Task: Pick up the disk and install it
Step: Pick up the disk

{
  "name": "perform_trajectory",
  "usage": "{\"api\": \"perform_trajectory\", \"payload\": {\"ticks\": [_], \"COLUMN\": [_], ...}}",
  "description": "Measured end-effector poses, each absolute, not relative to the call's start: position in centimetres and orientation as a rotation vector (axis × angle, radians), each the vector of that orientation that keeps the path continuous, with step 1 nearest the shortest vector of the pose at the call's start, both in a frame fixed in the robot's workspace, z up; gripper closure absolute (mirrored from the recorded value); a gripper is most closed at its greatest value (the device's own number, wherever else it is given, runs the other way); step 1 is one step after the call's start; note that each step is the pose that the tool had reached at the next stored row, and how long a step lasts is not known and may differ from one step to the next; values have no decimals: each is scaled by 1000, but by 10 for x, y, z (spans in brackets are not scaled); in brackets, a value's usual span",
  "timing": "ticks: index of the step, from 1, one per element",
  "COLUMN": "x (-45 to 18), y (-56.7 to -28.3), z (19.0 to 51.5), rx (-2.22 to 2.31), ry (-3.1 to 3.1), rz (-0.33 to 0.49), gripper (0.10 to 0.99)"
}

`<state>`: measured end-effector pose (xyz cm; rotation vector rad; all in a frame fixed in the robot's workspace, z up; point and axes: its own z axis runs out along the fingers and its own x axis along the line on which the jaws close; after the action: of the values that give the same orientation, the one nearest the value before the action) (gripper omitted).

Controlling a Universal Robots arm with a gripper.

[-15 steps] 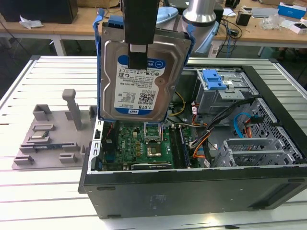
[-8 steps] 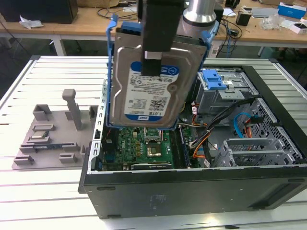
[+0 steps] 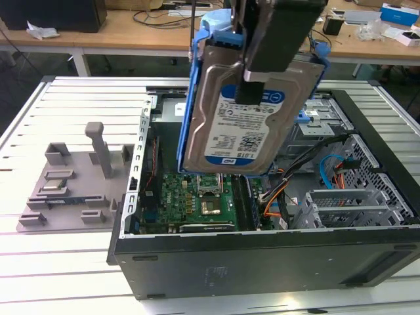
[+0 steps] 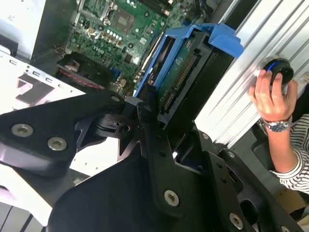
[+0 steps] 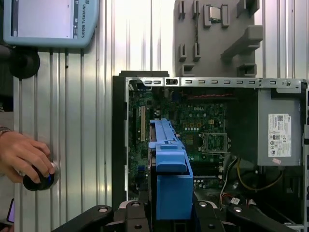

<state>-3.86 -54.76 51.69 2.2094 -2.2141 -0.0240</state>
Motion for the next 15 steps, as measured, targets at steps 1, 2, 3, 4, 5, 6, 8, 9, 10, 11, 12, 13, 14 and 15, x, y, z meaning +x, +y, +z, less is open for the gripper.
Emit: {"api": "perform_trajectory", "payload": {"ticks": [1, 2, 3, 4, 5, 6, 8, 9, 10, 11, 12, 13, 14, 15], "x": [-36, -33, -30, -27, -25, -22, -18, -16, -14, -13, -11, -10, -9, -7], "y": [-548, -548, -548, -548, -548, -548, -548, -548, -548, -548, -548, -548, -548, -548], "z": [517, 517, 517, 517, 517, 517, 517, 517, 517, 517, 517, 517, 517, 517], "rx": [2209, 2209, 2209, 2210, 2209, 2209, 2209, 2209, 2209, 2209, 2209, 2209, 2209, 2209], "ry": [-2214, -2214, -2214, -2214, -2214, -2214, -2214, -2214, -2214, -2214, -2214, -2214, -2214, -2214], "rz": [-24, -24, -24, -24, -24, -24, -24, -24, -24, -24, -24, -24, -24, -24], "gripper": [722, 722, 722, 722, 722, 722, 722, 722, 722, 722, 722, 722, 722, 722]}}
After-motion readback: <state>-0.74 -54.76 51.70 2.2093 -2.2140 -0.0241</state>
